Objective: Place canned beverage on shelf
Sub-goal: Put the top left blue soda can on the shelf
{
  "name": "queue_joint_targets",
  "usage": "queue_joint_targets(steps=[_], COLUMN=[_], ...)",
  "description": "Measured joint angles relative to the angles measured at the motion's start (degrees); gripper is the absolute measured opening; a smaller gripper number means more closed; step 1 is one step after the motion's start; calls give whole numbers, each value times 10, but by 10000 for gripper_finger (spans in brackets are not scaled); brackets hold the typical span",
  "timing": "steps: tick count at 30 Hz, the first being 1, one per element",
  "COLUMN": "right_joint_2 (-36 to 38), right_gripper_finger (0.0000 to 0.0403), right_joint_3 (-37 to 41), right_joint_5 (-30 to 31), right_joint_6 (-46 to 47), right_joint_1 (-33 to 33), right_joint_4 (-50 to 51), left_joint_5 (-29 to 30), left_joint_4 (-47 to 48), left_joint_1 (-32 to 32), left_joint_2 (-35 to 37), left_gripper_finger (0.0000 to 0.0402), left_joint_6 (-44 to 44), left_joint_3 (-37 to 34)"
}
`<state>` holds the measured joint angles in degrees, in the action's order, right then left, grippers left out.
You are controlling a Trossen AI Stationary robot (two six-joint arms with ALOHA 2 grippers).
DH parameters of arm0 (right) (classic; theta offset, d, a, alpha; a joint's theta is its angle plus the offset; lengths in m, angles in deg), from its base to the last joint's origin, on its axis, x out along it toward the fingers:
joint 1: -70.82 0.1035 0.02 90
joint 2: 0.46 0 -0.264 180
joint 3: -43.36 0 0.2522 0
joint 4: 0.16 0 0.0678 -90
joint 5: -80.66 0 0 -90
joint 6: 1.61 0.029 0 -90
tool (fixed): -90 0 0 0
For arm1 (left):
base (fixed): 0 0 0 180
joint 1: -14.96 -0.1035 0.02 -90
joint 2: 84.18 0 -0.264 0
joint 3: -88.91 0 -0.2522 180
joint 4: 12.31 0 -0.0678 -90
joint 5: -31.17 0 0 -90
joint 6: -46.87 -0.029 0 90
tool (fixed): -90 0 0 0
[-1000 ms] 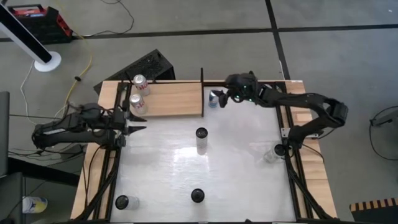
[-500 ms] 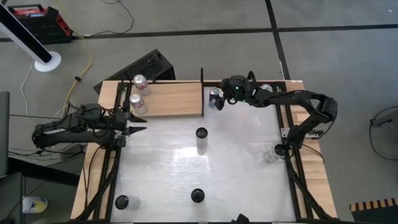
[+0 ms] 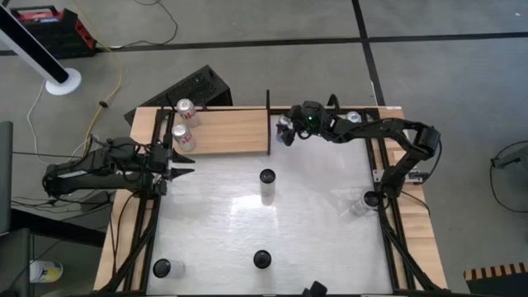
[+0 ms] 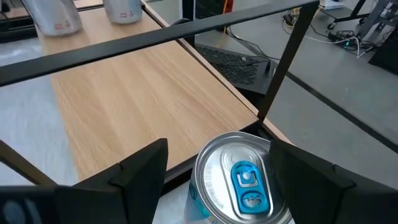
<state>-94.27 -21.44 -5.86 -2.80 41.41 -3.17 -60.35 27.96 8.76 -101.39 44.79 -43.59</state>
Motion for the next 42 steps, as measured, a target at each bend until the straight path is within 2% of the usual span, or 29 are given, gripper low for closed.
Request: queue_joint_targets(steps=[19,27,40,42], right_joint_2=[90,81,61,49], right_gripper_finger=[306,306,307,310], right_joint_3=[2,2,3,-1], right_joint_5=[-5,-6,8,8], right_joint_6=[-39,-77,-39,-34], right_joint_1=[26,27,-4,-1], right_joint_4=[24,78,55,22], left_joint_5=[-2,-9,-9,-9], left_joint_4=[7,17,17,17], left_joint_1=[0,0,0,0], left_joint_2=[0,0,0,0], left_gripper_finger=[108,108,108,108], left_joint_6=[5,13,13,12], left_joint_3=[0,0,0,0])
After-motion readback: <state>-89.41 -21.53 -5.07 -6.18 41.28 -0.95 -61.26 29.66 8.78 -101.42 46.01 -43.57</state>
